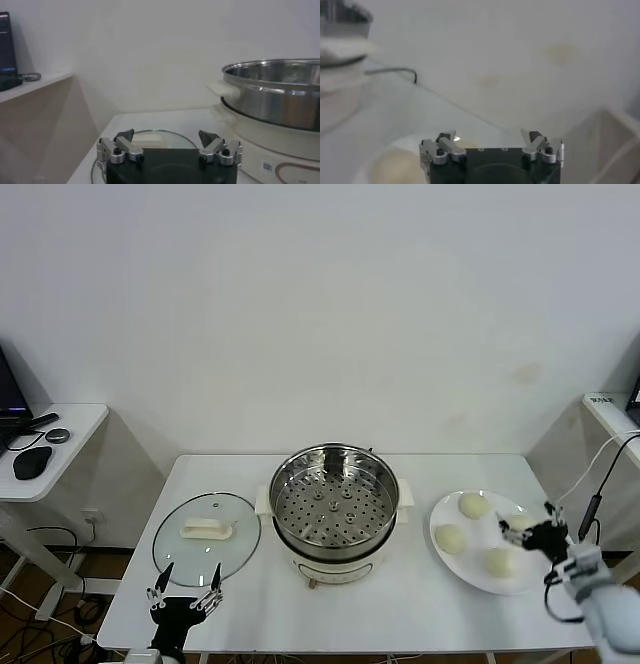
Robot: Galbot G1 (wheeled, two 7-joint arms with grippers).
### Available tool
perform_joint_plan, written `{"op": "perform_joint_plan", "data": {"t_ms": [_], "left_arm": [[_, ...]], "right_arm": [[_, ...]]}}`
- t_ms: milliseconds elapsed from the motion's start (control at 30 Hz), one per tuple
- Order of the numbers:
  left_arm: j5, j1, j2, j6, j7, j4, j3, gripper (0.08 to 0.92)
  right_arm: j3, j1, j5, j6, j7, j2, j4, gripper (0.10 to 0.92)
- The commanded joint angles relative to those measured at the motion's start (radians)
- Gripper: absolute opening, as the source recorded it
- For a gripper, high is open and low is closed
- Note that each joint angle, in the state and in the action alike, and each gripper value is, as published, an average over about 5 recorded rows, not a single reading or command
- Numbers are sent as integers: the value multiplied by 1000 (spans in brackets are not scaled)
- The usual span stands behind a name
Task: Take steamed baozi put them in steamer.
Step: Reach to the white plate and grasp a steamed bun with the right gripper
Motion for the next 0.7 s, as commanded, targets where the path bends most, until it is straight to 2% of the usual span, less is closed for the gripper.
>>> {"op": "perform_joint_plan", "data": {"t_ms": [33,200,333,467,700], "left_arm": [[6,6,-6,0,-2,-21,2,823],[6,2,-18,1,-1,-36,13,823],[6,0,-22,1,-1,-40,20,823],[6,-3,-24,1,-3,-40,20,823],[7,18,-37,0,-7,-64,11,823]], "right_arm": [[-253,442,-290,18,-442,-290,-260,823],[-544,696,-380,76,-582,-334,-364,823],[-816,879,-391,137,-629,-329,-449,823],[-998,1012,-422,229,-652,-248,-578,823],[-1073,1061,-534,333,-704,-111,-718,823]]}}
